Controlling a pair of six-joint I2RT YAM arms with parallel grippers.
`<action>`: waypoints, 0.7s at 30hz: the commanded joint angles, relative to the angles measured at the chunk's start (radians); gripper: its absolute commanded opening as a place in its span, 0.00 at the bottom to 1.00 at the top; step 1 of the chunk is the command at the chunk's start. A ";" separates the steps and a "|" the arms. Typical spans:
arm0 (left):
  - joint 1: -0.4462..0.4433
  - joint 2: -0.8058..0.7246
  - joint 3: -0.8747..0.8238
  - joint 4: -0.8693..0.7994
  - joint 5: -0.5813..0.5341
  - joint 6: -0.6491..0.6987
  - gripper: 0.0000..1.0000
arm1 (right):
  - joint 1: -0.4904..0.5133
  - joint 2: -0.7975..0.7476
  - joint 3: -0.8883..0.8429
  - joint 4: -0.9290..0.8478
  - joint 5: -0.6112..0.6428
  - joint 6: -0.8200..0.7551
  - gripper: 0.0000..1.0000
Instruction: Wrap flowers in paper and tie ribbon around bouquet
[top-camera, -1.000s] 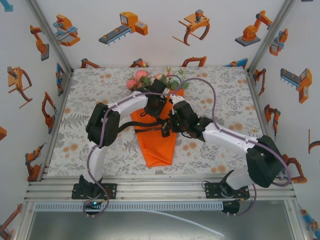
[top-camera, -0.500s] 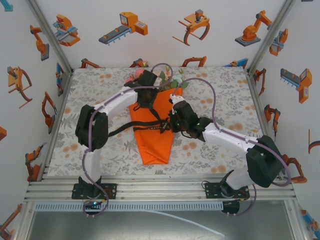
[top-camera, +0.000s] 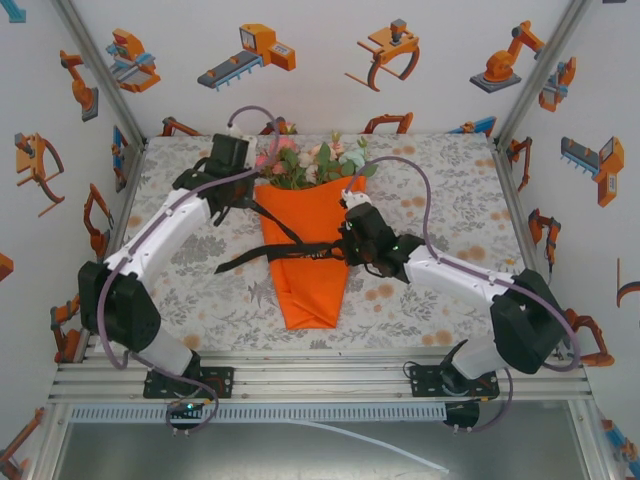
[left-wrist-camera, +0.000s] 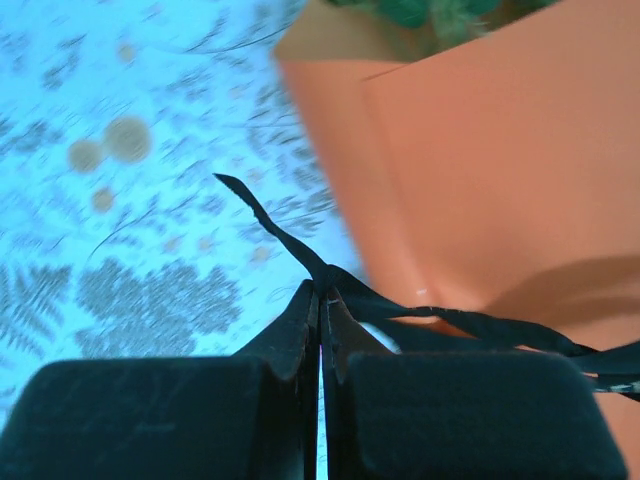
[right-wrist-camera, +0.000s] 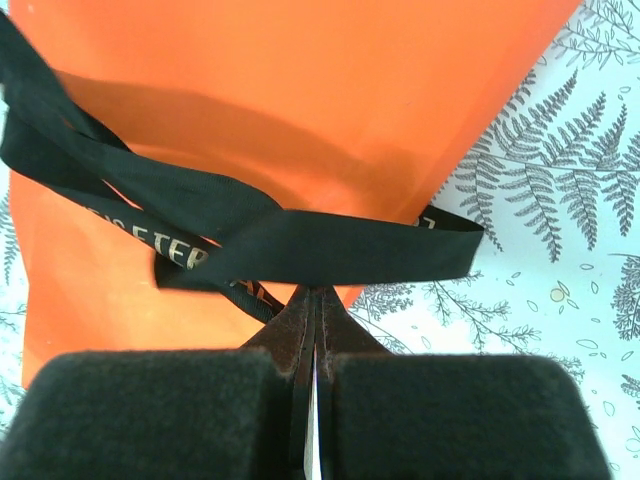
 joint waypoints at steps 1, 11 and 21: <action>0.062 -0.079 -0.079 0.006 -0.076 -0.070 0.07 | 0.007 0.023 0.042 -0.089 0.040 -0.005 0.00; 0.153 -0.111 -0.209 0.038 -0.194 -0.212 0.10 | 0.006 0.032 0.091 -0.208 0.132 0.171 0.00; 0.163 -0.096 -0.207 0.047 -0.169 -0.206 0.15 | 0.008 0.004 0.030 -0.239 0.210 0.208 0.29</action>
